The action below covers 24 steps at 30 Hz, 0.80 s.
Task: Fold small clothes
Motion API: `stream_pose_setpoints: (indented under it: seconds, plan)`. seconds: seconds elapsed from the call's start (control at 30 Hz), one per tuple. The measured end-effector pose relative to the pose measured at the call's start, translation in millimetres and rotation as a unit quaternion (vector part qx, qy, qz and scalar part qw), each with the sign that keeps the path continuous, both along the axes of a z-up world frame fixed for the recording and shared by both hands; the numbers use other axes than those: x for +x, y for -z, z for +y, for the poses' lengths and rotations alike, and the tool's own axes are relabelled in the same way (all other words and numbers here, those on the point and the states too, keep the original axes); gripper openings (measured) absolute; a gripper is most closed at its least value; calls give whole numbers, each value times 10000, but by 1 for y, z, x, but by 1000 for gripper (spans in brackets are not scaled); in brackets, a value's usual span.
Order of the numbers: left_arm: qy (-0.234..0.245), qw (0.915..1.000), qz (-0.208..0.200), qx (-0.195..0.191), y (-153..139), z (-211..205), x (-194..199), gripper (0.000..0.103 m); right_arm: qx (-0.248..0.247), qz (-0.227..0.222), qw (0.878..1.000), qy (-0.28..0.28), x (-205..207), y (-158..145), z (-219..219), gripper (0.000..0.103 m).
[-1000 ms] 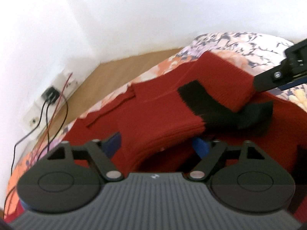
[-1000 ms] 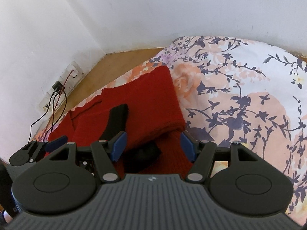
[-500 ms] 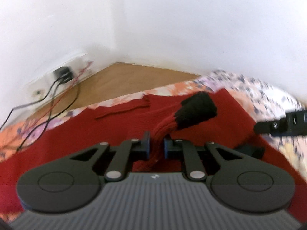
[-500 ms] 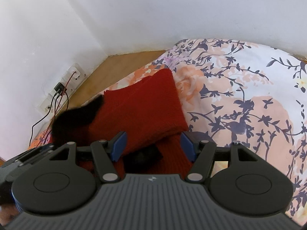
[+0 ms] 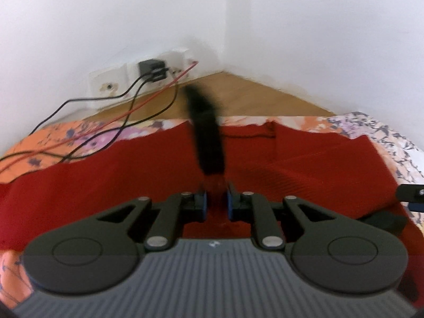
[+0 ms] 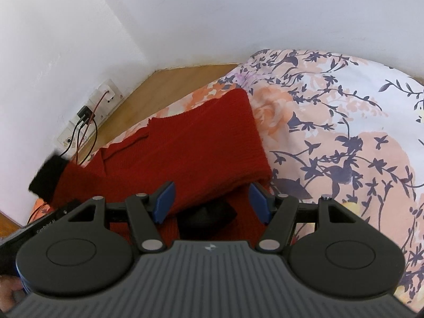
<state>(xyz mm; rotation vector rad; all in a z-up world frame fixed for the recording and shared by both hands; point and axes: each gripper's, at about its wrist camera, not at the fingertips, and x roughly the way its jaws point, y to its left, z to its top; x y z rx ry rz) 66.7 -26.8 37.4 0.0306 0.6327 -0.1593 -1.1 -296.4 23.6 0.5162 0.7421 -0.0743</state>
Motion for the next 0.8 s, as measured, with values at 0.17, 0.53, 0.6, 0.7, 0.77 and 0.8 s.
stream_pose_setpoints:
  seconds: [0.17,0.53,0.6,0.7,0.77,0.8]
  plan:
    - [-242,9987,337,-291,9,21,2,27,-14,26,10000,-12,1,1,0,69]
    - [-735,9924,571,-805,16,72,-5,50,-243,-36,9997,-71,11,-3,-5,69]
    - [-798,9911,554,-915,14,80,-2,50,-324,-92,9994,-104,17,-6,-8,69]
    - [-758,9909,520,-983,13,84,10,50,-484,-162,9985,-174,29,-8,-11,69]
    - [-679,9914,554,-968,15,84,18,50,-556,-184,9981,-211,38,-8,-13,69]
    - [-629,9915,576,-978,16,83,23,50,-560,-195,9980,-230,43,-7,-15,69]
